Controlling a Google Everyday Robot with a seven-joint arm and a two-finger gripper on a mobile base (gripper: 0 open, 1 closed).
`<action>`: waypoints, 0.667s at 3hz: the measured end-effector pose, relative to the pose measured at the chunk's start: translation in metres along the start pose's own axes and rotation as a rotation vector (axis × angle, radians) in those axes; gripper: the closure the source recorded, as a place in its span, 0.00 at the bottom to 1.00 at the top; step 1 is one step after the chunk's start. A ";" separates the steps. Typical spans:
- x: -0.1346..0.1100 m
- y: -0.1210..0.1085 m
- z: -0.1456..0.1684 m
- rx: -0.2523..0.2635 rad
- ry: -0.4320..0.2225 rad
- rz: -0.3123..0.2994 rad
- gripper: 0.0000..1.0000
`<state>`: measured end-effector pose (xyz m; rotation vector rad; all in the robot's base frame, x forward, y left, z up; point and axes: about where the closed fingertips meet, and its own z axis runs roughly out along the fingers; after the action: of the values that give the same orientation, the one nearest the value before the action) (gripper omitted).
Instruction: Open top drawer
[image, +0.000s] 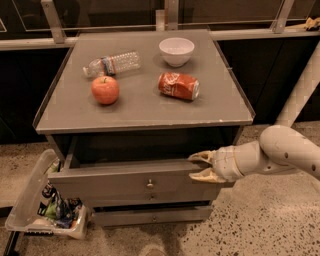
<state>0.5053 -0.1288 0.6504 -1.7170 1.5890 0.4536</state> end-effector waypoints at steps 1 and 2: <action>-0.010 0.010 -0.002 -0.019 -0.024 -0.008 1.00; -0.010 0.010 -0.002 -0.019 -0.024 -0.008 0.82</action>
Offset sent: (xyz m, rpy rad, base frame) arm -0.0119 0.0059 0.0060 0.0178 0.0065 0.0251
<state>0.4934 -0.1229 0.6564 -1.7255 1.5651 0.4848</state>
